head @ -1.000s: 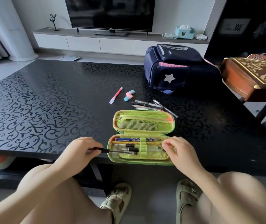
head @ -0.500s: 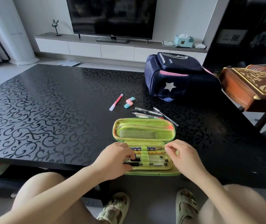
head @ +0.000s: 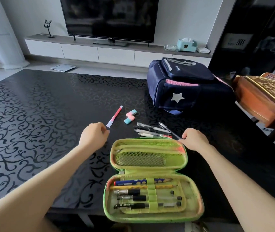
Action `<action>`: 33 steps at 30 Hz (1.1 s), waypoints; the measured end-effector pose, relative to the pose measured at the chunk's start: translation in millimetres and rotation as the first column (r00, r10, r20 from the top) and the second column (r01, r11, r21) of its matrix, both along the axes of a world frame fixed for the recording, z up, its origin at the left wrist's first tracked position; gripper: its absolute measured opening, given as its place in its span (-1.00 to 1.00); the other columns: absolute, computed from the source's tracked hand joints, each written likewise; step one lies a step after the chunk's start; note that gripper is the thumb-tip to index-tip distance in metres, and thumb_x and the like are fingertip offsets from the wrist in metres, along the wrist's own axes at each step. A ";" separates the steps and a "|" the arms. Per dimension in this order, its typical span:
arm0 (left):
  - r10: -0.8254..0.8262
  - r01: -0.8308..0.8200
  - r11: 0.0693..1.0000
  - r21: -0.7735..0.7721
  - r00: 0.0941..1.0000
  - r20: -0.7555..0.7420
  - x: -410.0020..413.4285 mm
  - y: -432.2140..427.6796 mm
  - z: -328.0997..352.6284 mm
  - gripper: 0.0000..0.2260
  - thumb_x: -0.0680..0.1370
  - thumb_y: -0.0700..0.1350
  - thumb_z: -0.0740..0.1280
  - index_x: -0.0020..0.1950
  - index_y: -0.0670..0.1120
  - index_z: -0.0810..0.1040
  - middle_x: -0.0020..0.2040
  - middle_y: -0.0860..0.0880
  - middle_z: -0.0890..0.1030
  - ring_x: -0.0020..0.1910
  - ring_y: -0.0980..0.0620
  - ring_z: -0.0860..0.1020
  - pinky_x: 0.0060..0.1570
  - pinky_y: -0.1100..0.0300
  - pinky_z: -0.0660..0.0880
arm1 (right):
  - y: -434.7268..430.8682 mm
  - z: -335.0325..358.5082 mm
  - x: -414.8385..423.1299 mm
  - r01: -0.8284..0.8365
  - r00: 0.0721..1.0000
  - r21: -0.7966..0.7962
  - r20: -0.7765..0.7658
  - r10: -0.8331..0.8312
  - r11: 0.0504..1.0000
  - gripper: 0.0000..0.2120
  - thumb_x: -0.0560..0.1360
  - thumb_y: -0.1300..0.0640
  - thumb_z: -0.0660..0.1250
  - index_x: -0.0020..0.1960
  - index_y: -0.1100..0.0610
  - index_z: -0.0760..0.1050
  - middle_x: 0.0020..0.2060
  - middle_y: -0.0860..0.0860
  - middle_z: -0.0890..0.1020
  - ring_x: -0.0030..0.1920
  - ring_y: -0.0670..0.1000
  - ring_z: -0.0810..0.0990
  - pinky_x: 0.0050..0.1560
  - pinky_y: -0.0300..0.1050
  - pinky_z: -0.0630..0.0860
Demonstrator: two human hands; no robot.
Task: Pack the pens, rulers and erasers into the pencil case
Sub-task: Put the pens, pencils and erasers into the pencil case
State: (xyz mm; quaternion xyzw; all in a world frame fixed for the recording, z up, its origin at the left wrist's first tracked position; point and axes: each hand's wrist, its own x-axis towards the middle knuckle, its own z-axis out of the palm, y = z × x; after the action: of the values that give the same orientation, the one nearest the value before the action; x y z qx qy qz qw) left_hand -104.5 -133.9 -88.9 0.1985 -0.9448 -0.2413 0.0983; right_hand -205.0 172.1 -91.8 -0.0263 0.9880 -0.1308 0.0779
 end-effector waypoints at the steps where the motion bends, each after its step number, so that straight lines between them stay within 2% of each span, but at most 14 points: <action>1: 0.012 -0.012 1.000 -0.003 1.000 0.013 -14.2 -3.0 -3.6 -0.77 0.52 -0.05 0.27 0.02 -0.18 0.57 0.01 -0.16 0.62 -0.01 -0.17 0.54 -0.12 0.13 0.40 | 0.4 -3.7 -4.0 0.013 1.000 -0.017 0.018 -0.013 1.000 -0.76 0.48 0.00 0.34 -0.19 0.18 0.49 -0.28 0.06 0.58 -0.19 0.12 0.59 -0.26 -0.13 0.42; 4: 0.042 -0.041 0.999 -0.029 0.998 0.049 -48.3 -4.4 -10.9 -0.67 0.53 0.02 0.27 0.15 -0.20 0.49 0.12 -0.23 0.53 0.07 -0.22 0.51 -0.07 0.08 0.40 | 4.3 -5.2 -9.6 0.058 0.998 -0.077 0.023 -0.056 0.995 -0.67 0.50 0.05 0.33 -0.38 0.18 0.40 -0.48 0.05 0.47 -0.42 0.06 0.46 -0.39 -0.15 0.34; 6: 0.052 -0.048 0.997 -0.053 0.996 0.077 -69.4 -4.0 -16.2 -0.63 0.52 0.03 0.29 0.17 -0.22 0.47 0.14 -0.25 0.50 0.09 -0.24 0.49 -0.01 0.03 0.42 | 3.6 -1.1 -12.0 0.019 0.999 -0.155 -0.045 -0.026 0.988 -0.73 0.51 0.07 0.31 -0.28 0.22 0.49 -0.37 0.10 0.56 -0.36 0.04 0.47 -0.31 -0.12 0.37; 8: 0.056 -0.051 0.997 -0.062 0.995 0.086 -83.8 -3.9 -19.5 -0.67 0.49 -0.01 0.33 0.12 -0.23 0.51 0.09 -0.24 0.52 0.05 -0.23 0.50 -0.04 0.02 0.43 | -7.5 9.9 -6.9 -0.140 0.987 -0.235 -0.112 0.116 0.962 -0.85 0.50 0.06 0.31 -0.17 0.13 0.53 -0.25 -0.01 0.60 -0.24 0.01 0.53 -0.24 -0.12 0.39; 10: 0.060 -0.057 0.997 -0.059 0.997 0.058 -92.9 -5.3 -22.5 -0.77 0.47 -0.10 0.34 -0.01 -0.25 0.57 -0.06 -0.20 0.58 -0.11 -0.18 0.52 -0.19 0.08 0.41 | -28.0 20.0 -0.6 -0.308 0.951 -0.263 -0.092 0.294 0.914 -0.90 0.48 0.05 0.33 -0.18 0.06 0.54 -0.31 -0.11 0.56 -0.28 -0.09 0.50 -0.27 -0.19 0.35; 12: 0.070 -0.067 0.997 -0.047 0.996 0.049 -97.3 -7.8 -24.2 -0.84 0.46 -0.18 0.31 -0.10 -0.27 0.61 -0.20 -0.15 0.57 -0.23 -0.13 0.47 -0.26 0.12 0.37 | -49.1 21.2 -1.4 -0.432 0.902 -0.171 -0.055 0.429 0.886 -0.89 0.47 0.06 0.34 -0.18 0.08 0.55 -0.33 -0.13 0.52 -0.31 -0.14 0.45 -0.27 -0.19 0.35; 15: 0.056 -0.054 0.998 -0.044 0.997 0.045 -93.5 -14.6 -21.4 -0.84 0.47 -0.19 0.31 -0.15 -0.25 0.64 -0.23 -0.14 0.58 -0.20 -0.15 0.51 -0.26 0.14 0.37 | -71.8 18.3 -9.2 -0.545 0.837 0.041 -0.027 0.546 0.838 -0.91 0.46 0.06 0.36 -0.15 0.09 0.55 -0.21 -0.09 0.54 -0.09 -0.04 0.49 -0.08 -0.10 0.45; 18: 0.044 -0.044 0.999 0.021 0.999 0.010 -76.6 -23.6 -15.3 -0.86 0.48 -0.16 0.34 -0.13 -0.19 0.65 -0.20 -0.13 0.61 -0.12 -0.16 0.56 -0.23 0.14 0.38 | -79.0 16.5 -15.9 -0.564 0.823 0.117 0.002 0.568 0.818 -0.91 0.44 0.10 0.38 -0.13 0.07 0.48 -0.19 -0.07 0.52 -0.04 0.01 0.47 -0.13 -0.11 0.40; 21: 0.038 -0.031 0.991 0.134 0.998 -0.050 -52.4 -28.3 -8.0 -0.90 0.47 -0.14 0.37 -0.12 -0.15 0.63 -0.28 -0.07 0.60 -0.20 -0.11 0.55 -0.25 0.17 0.40 | -77.8 14.4 -18.3 -0.569 0.819 0.129 0.004 0.574 0.812 -0.84 0.43 0.10 0.39 -0.09 0.06 0.40 -0.22 -0.08 0.47 -0.09 0.02 0.45 -0.19 -0.11 0.35; 24: 0.026 -0.001 0.973 0.231 0.994 -0.104 -25.1 -26.9 2.3 -0.95 0.46 -0.13 0.38 -0.13 -0.10 0.60 -0.33 0.02 0.57 -0.31 0.02 0.52 -0.35 0.26 0.36 | -77.4 13.3 -17.9 -0.566 0.820 0.137 -0.005 0.572 0.813 -0.84 0.45 0.09 0.38 -0.02 0.08 0.47 -0.23 -0.11 0.45 -0.04 0.01 0.43 -0.17 -0.13 0.32; 26: 0.017 0.017 0.960 0.278 0.993 -0.119 -6.3 -23.0 11.1 -0.97 0.47 -0.13 0.38 -0.12 -0.07 0.59 -0.31 -0.02 0.60 -0.35 0.07 0.51 -0.38 0.30 0.35 | -80.5 12.5 -16.6 -0.576 0.797 0.233 -0.050 0.602 0.783 -0.85 0.47 0.09 0.36 0.01 0.11 0.50 -0.10 -0.04 0.51 0.03 0.04 0.41 -0.14 -0.11 0.32; 28: 0.000 0.034 0.957 0.289 0.993 -0.117 11.8 -18.8 19.3 -0.98 0.48 -0.12 0.37 -0.12 -0.04 0.59 -0.29 -0.07 0.62 -0.37 0.07 0.49 -0.41 0.28 0.34 | -85.0 10.7 -14.6 -0.582 0.747 0.391 -0.090 0.659 0.713 -0.87 0.52 0.14 0.27 0.02 0.15 0.52 -0.01 0.04 0.54 0.08 0.09 0.41 -0.15 -0.10 0.28; 31: -0.021 0.055 0.957 0.283 0.992 -0.122 31.0 -14.1 27.3 -0.97 0.48 -0.11 0.38 -0.10 -0.03 0.60 -0.25 -0.04 0.63 -0.33 0.08 0.52 -0.35 0.29 0.37 | -87.9 6.2 -15.5 -0.567 0.707 0.526 -0.084 0.702 0.634 -0.85 0.52 0.27 0.19 -0.02 0.19 0.53 -0.11 0.07 0.56 -0.01 0.10 0.42 -0.22 -0.08 0.24; 33: -0.036 0.070 0.961 0.267 0.991 -0.130 42.7 -12.1 33.4 -0.97 0.48 -0.10 0.38 -0.10 -0.01 0.60 -0.24 0.00 0.63 -0.28 0.09 0.55 -0.30 0.29 0.40 | -87.3 9.1 -11.7 -0.553 0.715 0.531 -0.092 0.693 0.641 -0.84 0.53 0.28 0.17 -0.03 0.18 0.53 -0.29 0.02 0.46 -0.12 0.06 0.35 -0.24 -0.09 0.23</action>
State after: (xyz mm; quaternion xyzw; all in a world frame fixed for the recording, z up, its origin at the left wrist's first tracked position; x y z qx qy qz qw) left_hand -61.8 -146.0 -55.5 0.1693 -0.9000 -0.3827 0.1223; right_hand -216.7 84.7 -82.8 -0.3681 0.9171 0.1516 -0.0222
